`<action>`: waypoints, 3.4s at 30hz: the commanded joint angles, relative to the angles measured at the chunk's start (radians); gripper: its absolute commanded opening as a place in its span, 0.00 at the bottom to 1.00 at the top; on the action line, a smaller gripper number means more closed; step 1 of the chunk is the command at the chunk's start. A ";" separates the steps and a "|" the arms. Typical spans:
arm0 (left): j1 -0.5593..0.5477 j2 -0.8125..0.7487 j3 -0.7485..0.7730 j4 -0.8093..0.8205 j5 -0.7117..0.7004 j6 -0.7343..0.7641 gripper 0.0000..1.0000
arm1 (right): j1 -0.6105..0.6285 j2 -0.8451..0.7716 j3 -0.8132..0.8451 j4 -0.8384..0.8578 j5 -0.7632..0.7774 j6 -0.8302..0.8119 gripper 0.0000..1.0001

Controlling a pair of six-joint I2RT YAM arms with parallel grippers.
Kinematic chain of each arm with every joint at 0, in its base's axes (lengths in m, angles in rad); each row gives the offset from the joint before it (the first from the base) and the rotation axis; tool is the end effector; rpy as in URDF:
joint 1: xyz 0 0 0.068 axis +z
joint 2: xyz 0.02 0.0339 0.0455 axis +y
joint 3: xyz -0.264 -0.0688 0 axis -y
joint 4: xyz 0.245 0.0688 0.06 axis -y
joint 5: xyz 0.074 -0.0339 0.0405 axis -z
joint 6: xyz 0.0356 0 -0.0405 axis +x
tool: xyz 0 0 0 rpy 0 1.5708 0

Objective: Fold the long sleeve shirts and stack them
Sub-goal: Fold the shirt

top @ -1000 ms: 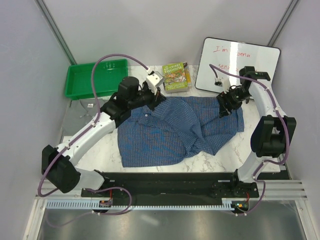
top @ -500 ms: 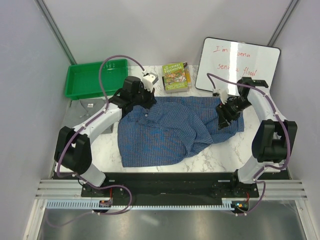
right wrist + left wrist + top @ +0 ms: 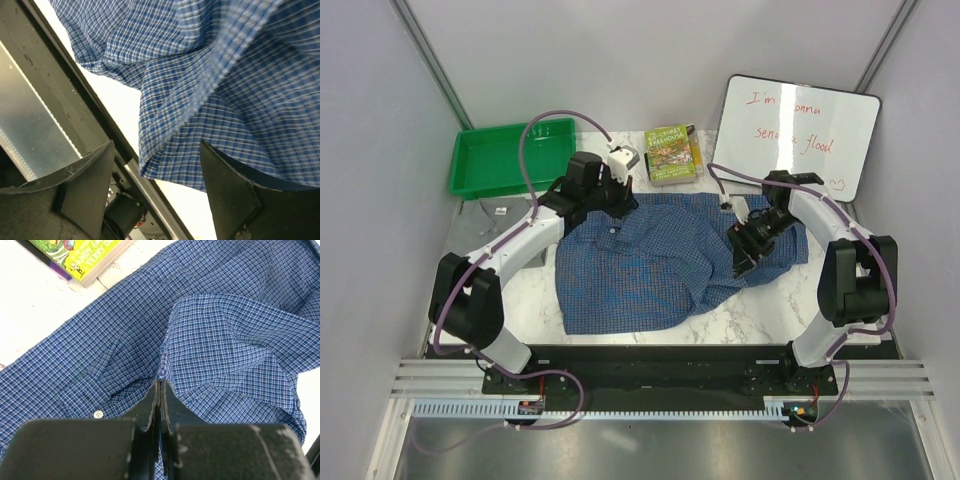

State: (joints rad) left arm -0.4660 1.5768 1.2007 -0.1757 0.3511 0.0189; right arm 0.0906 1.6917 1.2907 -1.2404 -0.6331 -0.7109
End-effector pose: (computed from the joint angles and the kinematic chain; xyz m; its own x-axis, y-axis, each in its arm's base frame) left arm 0.3188 -0.1740 0.2870 -0.4553 0.2489 -0.8548 0.6923 0.7027 -0.1642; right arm 0.2905 0.0475 0.2327 -0.7323 -0.5948 -0.3316 -0.6720 0.5524 0.4932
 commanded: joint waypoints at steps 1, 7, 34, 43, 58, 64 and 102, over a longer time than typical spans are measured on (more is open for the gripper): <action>0.009 -0.017 0.046 0.042 0.022 -0.020 0.02 | 0.020 0.005 -0.044 0.012 -0.025 0.008 0.75; 0.010 -0.066 0.048 0.047 0.118 -0.033 0.02 | 0.018 0.002 -0.037 0.071 0.056 0.039 0.26; -0.802 -0.080 0.315 -0.513 0.750 0.603 0.02 | -0.241 -0.627 -0.251 -0.203 0.257 -0.458 0.00; -0.782 -0.276 0.101 -0.506 0.418 0.558 0.58 | -0.246 -0.665 -0.275 -0.165 0.213 -0.452 0.00; -0.310 -0.805 -0.602 -0.797 -0.079 0.865 0.38 | -0.247 -0.787 -0.360 -0.197 0.299 -0.522 0.00; -0.306 -0.824 -0.716 -0.690 -0.194 0.929 0.38 | -0.249 -0.758 -0.366 -0.197 0.299 -0.518 0.00; -0.061 -0.735 -0.521 -0.909 0.034 1.148 0.02 | -0.246 -0.624 -0.214 -0.212 0.320 -0.523 0.00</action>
State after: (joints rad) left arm -0.6228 0.7982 0.5598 -1.0286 0.3050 1.0847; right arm -0.1535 0.9855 0.9432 -1.3590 -0.2825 -1.2568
